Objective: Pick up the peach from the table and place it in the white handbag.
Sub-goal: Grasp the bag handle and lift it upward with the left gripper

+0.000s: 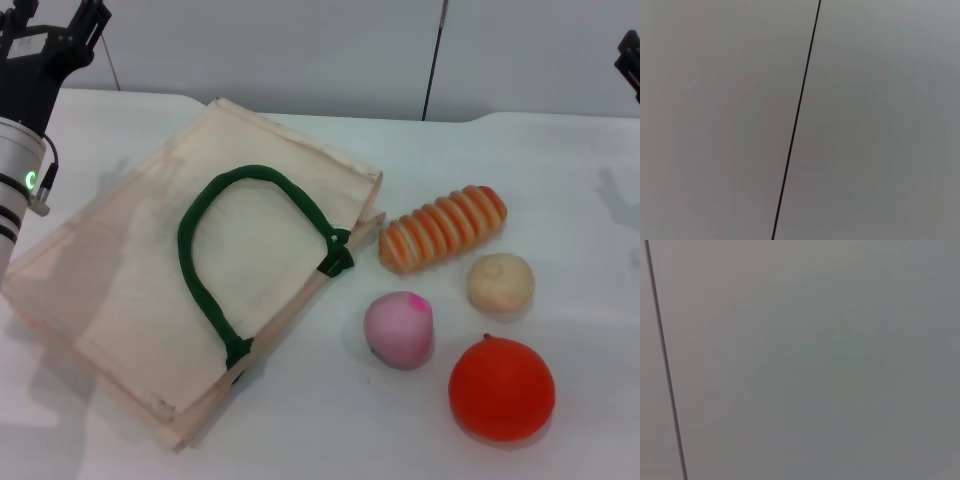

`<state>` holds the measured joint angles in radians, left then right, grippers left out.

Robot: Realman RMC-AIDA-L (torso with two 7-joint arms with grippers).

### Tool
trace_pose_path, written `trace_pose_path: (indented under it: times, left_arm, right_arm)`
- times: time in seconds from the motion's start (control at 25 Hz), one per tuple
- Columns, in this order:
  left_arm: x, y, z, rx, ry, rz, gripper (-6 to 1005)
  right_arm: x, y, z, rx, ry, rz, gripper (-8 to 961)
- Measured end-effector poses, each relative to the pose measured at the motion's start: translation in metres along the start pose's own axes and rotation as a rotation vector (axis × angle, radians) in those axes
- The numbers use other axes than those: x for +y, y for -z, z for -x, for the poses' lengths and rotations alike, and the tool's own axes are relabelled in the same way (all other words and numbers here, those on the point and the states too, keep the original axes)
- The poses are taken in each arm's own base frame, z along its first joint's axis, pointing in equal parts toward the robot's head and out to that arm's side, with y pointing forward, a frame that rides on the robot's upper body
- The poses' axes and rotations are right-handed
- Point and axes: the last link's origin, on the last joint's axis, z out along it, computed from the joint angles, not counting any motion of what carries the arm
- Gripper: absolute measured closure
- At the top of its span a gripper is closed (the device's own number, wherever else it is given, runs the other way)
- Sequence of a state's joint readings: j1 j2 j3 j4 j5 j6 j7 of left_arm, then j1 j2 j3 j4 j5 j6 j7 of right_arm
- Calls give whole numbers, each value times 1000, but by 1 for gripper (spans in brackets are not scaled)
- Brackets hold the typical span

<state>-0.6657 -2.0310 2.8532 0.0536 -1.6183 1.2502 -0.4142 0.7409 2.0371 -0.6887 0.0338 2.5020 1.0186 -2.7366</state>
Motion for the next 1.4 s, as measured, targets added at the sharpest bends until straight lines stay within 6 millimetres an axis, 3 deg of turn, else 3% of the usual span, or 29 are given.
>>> trace_pose_path:
  times: [0.52,0.76,1.04,1.4]
  left_arm:
    - [0,0,0,-2,8,1,109]
    - [4,-3,2,-55,73,87,108]
    - [-24,-19,-23,-253,334,214,108]
    - [-56,-22,-65,-541,383,267,109]
  right_arm:
    - [0,0,0,-1,-2,-1,59]
    - [-3,2,-1,3,-1,-7,60]
    - [-3,2,0,2,2,-6,60]
    - [-5,3,-1,6,3,-10,60]
